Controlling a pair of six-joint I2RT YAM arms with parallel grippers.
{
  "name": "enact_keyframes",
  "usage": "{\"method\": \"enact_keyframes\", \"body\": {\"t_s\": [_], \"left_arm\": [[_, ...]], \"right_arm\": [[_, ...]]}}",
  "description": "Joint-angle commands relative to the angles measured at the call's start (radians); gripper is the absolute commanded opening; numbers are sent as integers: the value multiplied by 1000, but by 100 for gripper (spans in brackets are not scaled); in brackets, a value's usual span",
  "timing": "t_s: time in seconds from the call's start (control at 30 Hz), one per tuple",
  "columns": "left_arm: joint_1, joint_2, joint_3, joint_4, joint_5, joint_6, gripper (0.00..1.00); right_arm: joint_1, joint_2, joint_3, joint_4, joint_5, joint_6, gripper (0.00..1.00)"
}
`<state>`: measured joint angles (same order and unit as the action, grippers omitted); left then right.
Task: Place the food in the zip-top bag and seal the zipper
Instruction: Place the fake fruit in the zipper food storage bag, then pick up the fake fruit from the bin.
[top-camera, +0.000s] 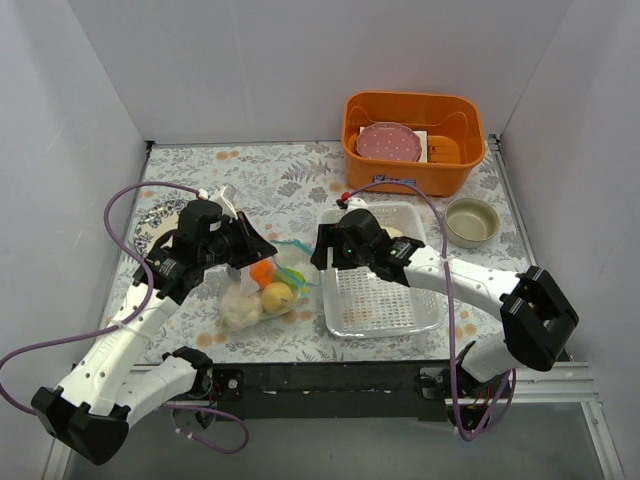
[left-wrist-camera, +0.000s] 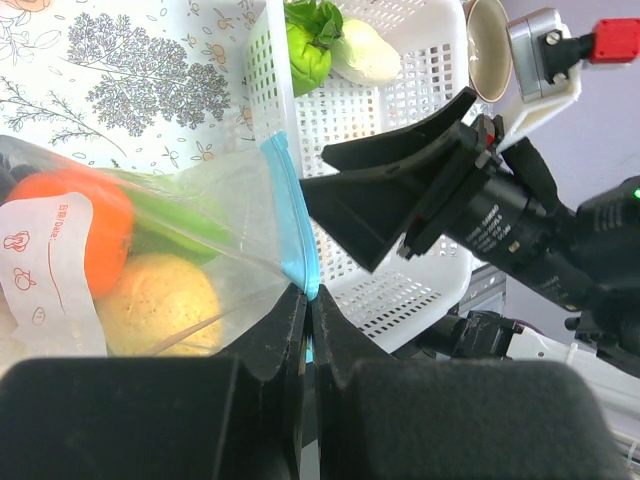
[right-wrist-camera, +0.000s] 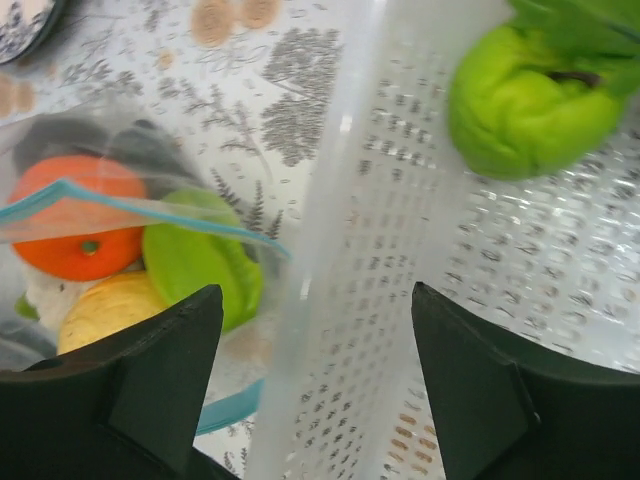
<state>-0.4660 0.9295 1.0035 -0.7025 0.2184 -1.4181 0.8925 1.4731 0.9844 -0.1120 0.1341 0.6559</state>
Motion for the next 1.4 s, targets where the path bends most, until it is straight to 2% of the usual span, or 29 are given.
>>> {"method": "enact_keyframes", "body": {"t_s": [0.0,0.17,0.3,0.93,1.07,1.2,1.37], "left_arm": [[3,-31,15,24,18,1,0],[3,-29,21,24,16,2,0],[3,-31,21,21,12,1,0],[3,-27,38,-3,-2,22,0],[3,-29,33,-2,2,21,0],[3,-26,37,3,2,19,0],[3,-18,35,12,15,18,0]], "right_arm": [[-50,-48,7,-47,94,14,85],[-134,-7,40,-73,98,20,85],[-196,105,172,-213,53,39,82],[-254,308,300,-195,-10,-2,81],[-257,335,303,-201,-30,-1,70],[-257,300,225,-175,-44,7,58],[-257,199,122,-138,-47,10,52]]}}
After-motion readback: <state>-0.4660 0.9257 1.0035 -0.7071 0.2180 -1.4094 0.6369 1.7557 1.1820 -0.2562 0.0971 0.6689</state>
